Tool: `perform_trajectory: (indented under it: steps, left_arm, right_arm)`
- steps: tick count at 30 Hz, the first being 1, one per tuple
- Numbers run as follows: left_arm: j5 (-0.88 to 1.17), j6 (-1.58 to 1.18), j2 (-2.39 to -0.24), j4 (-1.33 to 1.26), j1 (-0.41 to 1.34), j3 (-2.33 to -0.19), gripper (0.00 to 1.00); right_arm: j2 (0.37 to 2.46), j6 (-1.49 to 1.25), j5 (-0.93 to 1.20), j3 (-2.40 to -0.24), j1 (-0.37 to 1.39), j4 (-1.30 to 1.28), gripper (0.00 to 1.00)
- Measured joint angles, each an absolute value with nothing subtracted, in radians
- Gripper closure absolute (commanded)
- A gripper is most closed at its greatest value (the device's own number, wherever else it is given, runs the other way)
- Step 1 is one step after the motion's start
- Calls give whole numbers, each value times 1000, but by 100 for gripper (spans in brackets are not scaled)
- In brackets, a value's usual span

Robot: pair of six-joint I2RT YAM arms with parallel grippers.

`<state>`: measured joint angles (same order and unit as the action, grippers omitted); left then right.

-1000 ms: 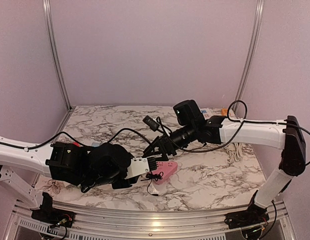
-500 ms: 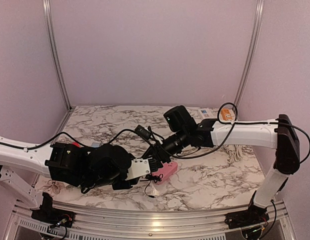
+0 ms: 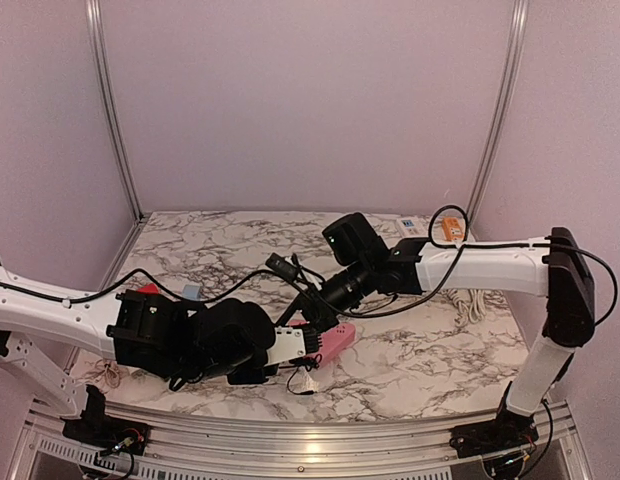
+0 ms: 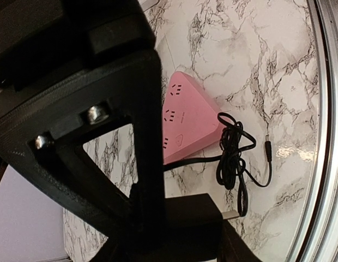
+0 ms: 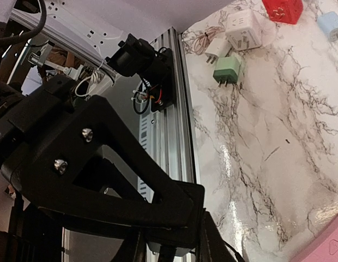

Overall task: Insert the plug
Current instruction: Pass from the left arm to the right, then adjust the socket at the center of the board.

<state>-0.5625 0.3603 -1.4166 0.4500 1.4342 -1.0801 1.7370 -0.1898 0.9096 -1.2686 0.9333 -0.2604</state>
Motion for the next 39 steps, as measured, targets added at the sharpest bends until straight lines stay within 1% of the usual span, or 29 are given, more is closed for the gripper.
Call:
perform_trajectory:
  steps: [1,2,3,4,5,6,8,10,11,19,23,27,31,35,39]
  left_arm:
    - [-563,361,-1417,450,1435,-1080,72]
    - [-563,360,-1417,451,1435,-1080,67]
    - [-564,360,-1417,451,1435,-1080,62]
    - [-567,361,-1417,450,1435,-1080,55]
    - [-568,361,-1417,450,1435,-1080,42]
    - [-569,361,-1415,450,1435,-1080,32]
    - [-571,363,-1409,447,1435,-1079,16]
    - [-577,359,-1387,429,1435,-1077,5]
    - [-578,357,-1372,418,1435,-1074,2]
    - [-535,323,-1233,363,1421,-1026,1]
    - [-493,291,-1160,336,1406,-992,1]
    - [-468,241,-1092,292,1372,-948,1]
    - [-433,162,-1039,241,1308,-904,1]
    - [-389,92,-1025,187,1263,-866,1]
    - [-352,43,-1030,157,1237,-851,1]
  right_arm:
    - [1738,-192,910,-1269,933,-260,98]
    - [1739,-190,912,-1269,933,-260,100]
    - [1739,-190,913,-1269,933,-260,100]
    - [1739,-190,913,-1269,933,-259,100]
    - [1739,-190,915,-1269,933,-258,100]
    - [1739,-189,915,-1269,933,-257,100]
    - [1739,-184,920,-1269,933,-254,100]
    - [1741,-178,921,-1269,933,-256,100]
    - [1741,-175,921,-1269,933,-256,100]
    - [1732,-145,906,-1252,928,-252,100]
    - [1670,-134,888,-1196,893,-247,100]
    - [1548,-126,852,-1138,801,-249,100]
    - [1375,-66,694,-1125,731,-295,100]
    - [1232,9,482,-1124,735,-358,100]
    - [1094,66,244,-1063,737,-385,100]
